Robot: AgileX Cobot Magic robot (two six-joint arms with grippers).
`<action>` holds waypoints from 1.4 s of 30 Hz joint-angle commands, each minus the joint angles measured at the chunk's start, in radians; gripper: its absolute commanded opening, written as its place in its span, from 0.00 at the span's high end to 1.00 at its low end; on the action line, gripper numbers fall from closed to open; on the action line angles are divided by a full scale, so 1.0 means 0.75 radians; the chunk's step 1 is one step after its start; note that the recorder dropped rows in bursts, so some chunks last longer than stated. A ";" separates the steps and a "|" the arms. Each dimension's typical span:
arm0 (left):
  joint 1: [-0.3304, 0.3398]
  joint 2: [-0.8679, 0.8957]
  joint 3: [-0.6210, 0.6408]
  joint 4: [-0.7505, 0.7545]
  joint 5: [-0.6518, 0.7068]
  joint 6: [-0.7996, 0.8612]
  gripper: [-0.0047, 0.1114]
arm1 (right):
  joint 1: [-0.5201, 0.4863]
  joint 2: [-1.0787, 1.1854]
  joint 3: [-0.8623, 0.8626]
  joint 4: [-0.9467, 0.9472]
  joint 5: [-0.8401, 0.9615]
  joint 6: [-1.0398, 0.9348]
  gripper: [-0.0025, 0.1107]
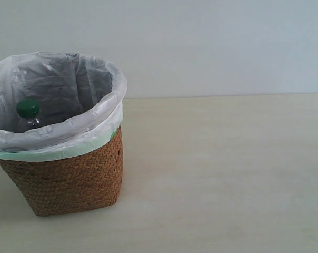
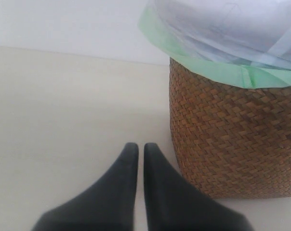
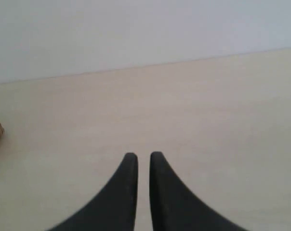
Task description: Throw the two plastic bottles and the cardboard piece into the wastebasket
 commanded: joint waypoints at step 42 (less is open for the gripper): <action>-0.006 -0.004 0.005 0.002 -0.001 -0.003 0.93 | -0.003 -0.009 0.092 0.529 -0.071 -0.636 0.92</action>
